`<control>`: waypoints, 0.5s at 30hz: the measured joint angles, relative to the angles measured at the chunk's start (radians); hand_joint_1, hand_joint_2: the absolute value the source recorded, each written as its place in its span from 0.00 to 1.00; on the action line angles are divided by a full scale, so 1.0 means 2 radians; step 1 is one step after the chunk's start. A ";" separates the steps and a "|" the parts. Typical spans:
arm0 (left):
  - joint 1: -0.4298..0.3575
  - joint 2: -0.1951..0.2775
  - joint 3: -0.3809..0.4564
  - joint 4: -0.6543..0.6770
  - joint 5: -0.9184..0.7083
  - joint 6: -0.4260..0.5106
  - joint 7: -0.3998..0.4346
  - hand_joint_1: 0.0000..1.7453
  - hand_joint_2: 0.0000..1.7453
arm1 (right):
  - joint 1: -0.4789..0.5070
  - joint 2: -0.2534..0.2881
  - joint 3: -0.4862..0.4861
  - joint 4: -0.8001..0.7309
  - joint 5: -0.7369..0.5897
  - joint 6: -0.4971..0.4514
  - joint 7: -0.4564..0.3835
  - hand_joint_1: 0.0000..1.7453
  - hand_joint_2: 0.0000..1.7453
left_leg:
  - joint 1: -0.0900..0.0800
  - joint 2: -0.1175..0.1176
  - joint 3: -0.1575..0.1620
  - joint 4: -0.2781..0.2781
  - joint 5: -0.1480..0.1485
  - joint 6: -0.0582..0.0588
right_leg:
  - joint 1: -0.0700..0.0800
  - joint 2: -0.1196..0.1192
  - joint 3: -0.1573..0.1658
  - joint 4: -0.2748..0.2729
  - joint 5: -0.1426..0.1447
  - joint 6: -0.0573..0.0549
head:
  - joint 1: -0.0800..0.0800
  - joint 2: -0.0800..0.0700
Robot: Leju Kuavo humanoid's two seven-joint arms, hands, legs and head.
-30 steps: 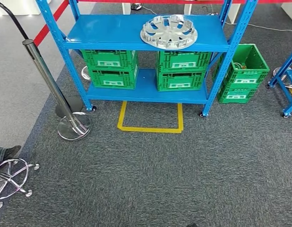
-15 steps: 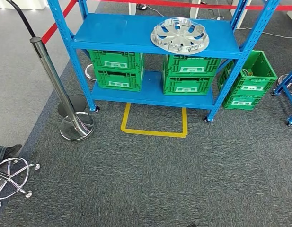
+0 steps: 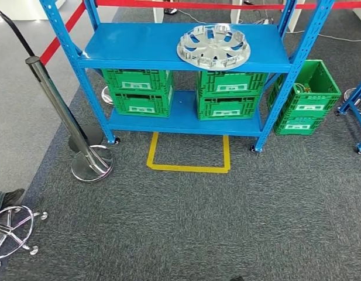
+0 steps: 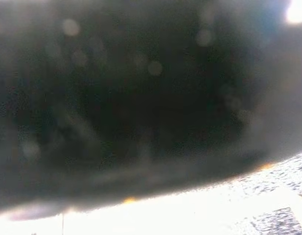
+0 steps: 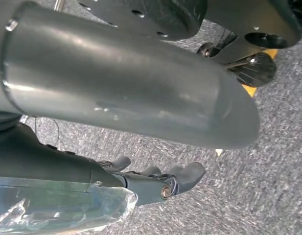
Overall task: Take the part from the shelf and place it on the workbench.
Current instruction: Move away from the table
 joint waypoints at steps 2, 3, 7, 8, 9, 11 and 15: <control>0.000 0.000 0.000 0.000 0.000 0.000 0.000 0.00 0.00 | -0.001 0.000 -0.001 0.000 0.000 0.000 0.000 0.00 0.00 | -0.002 0.000 0.023 -0.053 0.021 0.005 | 0.002 0.001 0.003 0.000 -0.006 0.005 | 0.000 0.000; 0.000 0.000 0.000 0.000 0.000 0.000 0.000 0.00 0.00 | -0.001 0.000 -0.001 0.000 0.000 0.000 0.000 0.00 0.00 | -0.003 0.001 0.028 -0.065 0.020 0.007 | 0.002 0.001 0.004 -0.001 -0.009 0.009 | 0.001 0.000; 0.000 -0.001 0.000 0.000 0.000 0.000 0.001 0.00 0.00 | -0.002 0.000 -0.002 0.000 0.000 0.000 0.000 0.00 0.00 | -0.003 0.000 0.035 -0.076 0.016 0.020 | 0.001 -0.001 0.004 0.006 -0.019 0.020 | 0.003 0.000; 0.000 -0.001 0.000 0.000 0.000 0.000 0.001 0.00 0.00 | -0.003 0.000 -0.002 0.000 0.000 0.000 0.000 0.00 0.00 | -0.002 0.000 0.037 -0.078 0.016 0.023 | 0.001 -0.001 -0.005 0.025 -0.029 0.022 | 0.004 0.000; 0.000 -0.002 0.000 0.000 0.000 0.000 0.001 0.00 0.00 | -0.003 0.000 -0.002 0.000 0.000 0.000 0.000 0.00 0.00 | -0.002 0.000 0.038 -0.079 0.015 0.026 | 0.000 -0.001 -0.021 0.055 -0.043 0.023 | 0.005 0.000; 0.000 -0.002 0.000 0.000 0.000 0.000 0.001 0.00 0.00 | -0.002 0.000 -0.002 0.000 0.000 0.000 0.000 0.00 0.00 | -0.003 0.001 0.041 -0.079 0.012 0.029 | 0.000 -0.001 -0.061 0.120 -0.067 0.025 | 0.006 0.000; 0.000 -0.002 0.000 0.000 0.000 0.000 0.001 0.00 0.00 | 0.000 0.000 -0.004 0.000 0.000 0.000 0.001 0.00 0.00 | -0.005 -0.001 0.056 -0.079 0.000 0.027 | 0.001 -0.001 -0.062 0.079 -0.008 0.022 | 0.007 0.000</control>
